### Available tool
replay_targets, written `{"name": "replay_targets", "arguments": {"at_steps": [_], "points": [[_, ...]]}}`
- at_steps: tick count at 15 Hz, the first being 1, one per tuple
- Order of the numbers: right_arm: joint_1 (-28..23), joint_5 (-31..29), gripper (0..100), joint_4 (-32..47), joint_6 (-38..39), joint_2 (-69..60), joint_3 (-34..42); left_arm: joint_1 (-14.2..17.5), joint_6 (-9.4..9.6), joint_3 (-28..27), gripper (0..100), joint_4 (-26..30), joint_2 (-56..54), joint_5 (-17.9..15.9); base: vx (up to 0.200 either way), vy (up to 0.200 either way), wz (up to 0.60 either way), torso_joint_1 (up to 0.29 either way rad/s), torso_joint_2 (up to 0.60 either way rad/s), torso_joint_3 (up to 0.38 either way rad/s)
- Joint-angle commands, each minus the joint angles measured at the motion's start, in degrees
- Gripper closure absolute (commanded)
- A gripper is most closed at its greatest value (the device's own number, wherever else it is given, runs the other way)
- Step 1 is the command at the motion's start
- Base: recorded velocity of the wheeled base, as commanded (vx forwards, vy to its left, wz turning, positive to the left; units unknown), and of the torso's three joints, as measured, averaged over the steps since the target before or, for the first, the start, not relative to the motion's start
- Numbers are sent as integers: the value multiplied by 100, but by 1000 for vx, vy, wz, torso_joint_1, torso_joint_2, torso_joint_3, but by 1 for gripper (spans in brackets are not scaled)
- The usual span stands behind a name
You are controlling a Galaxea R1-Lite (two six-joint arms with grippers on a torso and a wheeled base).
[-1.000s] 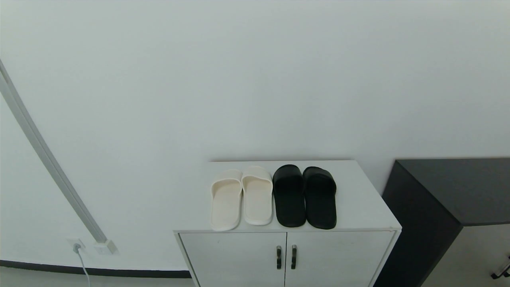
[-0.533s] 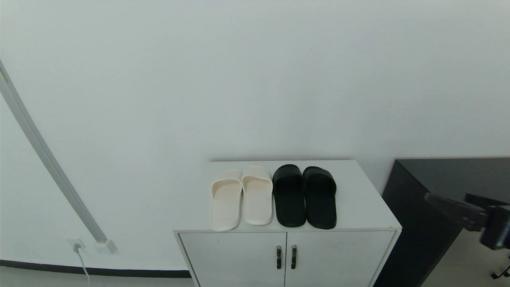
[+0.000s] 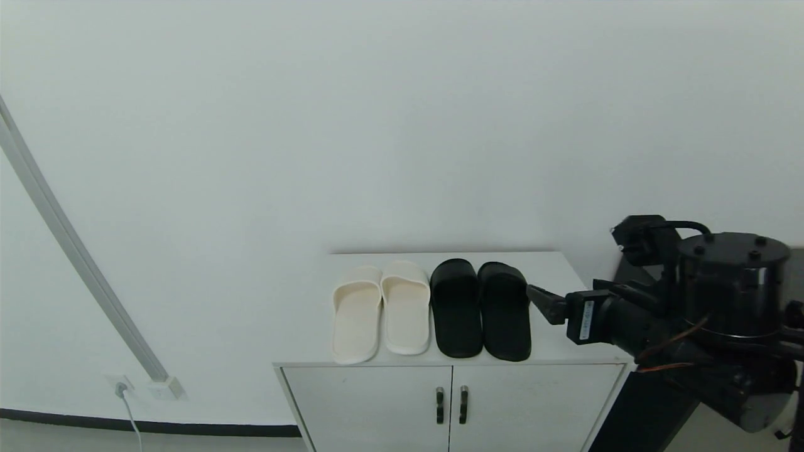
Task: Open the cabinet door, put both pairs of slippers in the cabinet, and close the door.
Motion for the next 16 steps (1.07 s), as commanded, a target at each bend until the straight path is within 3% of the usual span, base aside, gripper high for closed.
{"name": "replay_targets", "arguments": {"at_steps": [1,4,8,16], "points": [[303,-133,0,-20,3,605,-260,0,-4,-1,100,-1,7,-8,0,0,0,0,0,0],[645,-423,0,-125,30,1123,-506,0,-4,-1,100,-1,7,-8,0,0,0,0,0,0],[698,-1170,0,-1127,3,2222,-832,0,-4,-1,100,-1,7,-8,0,0,0,0,0,0],[320,-1143,0,-1224,-14,3356,-1561,0,-4,-1,100,-1,7,-8,0,0,0,0,0,0]]}}
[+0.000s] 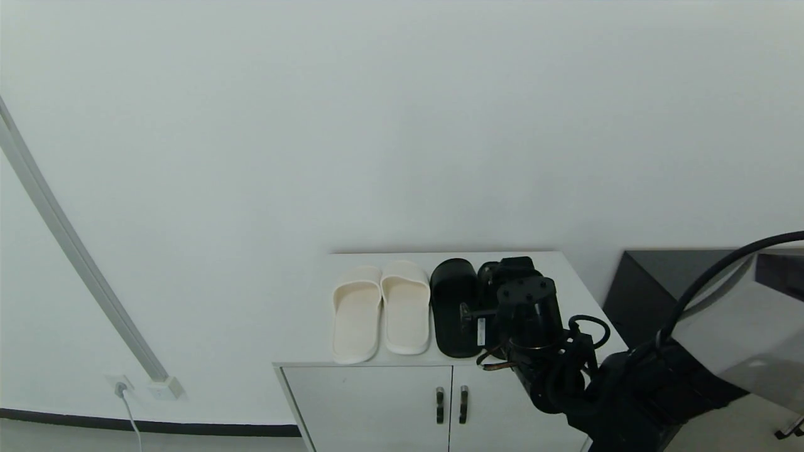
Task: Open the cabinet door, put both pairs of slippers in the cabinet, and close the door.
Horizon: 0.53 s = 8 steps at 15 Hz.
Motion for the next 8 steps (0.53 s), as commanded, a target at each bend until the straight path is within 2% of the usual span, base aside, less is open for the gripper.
{"name": "replay_targets", "arguments": {"at_steps": [1,8], "points": [[-139,28,0,-11,-7,511,-316,0,-1,-1,100,-1,7,1,0,0,0,0,0,0],[-517,230,0,156,-42,1275,-1450,0,-1,-1,100,-1,7,1,0,0,0,0,0,0]]}}
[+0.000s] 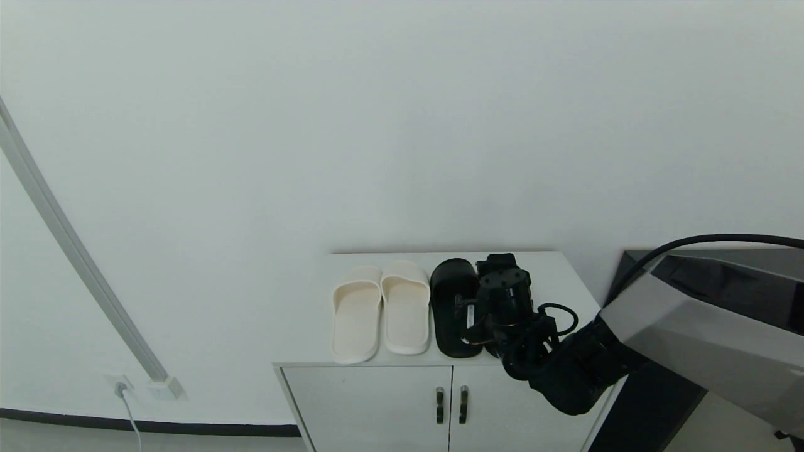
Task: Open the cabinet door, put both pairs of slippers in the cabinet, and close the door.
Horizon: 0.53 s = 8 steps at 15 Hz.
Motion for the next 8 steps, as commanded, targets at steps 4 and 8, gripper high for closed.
{"name": "replay_targets", "arguments": {"at_steps": [4,8], "points": [[-190,32,0,362,-10,422,-743,0,-10,1,100,-1,7,1,0,0,0,0,0,0],[-278,94,0,714,-18,554,-1139,0,-10,1,100,-1,7,1,0,0,0,0,0,0]]}}
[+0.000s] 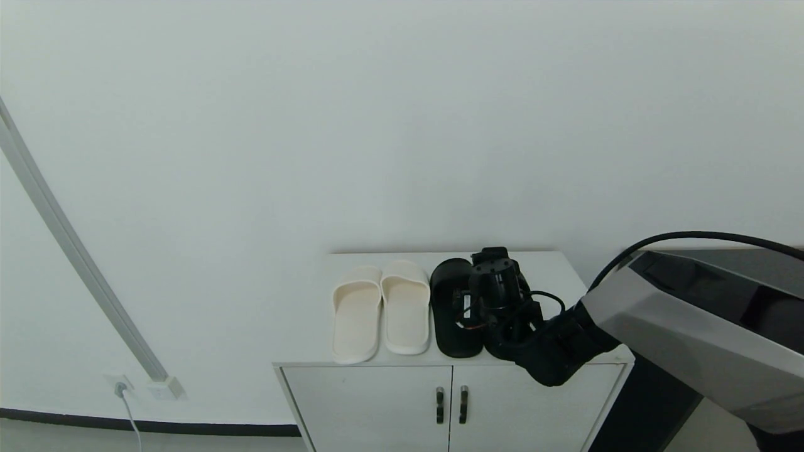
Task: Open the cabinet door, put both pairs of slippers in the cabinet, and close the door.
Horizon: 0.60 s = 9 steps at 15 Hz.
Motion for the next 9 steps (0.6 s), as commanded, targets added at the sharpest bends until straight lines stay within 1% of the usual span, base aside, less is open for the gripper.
{"name": "replay_targets", "arguments": {"at_steps": [1,6,7,9], "points": [[-44,3,0,4,-29,78,-113,0,7,1,100,-1,7,1,0,0,0,0,0,0],[-71,-5,0,-5,-46,78,-131,0,-1,1,100,-1,7,-8,0,0,0,0,0,0],[-71,-5,100,-5,-46,78,-139,0,-1,1,100,-1,7,-8,0,0,0,0,0,0],[-71,-5,100,-14,-38,87,-139,0,-1,1,100,-1,7,-8,0,0,0,0,0,0]]}}
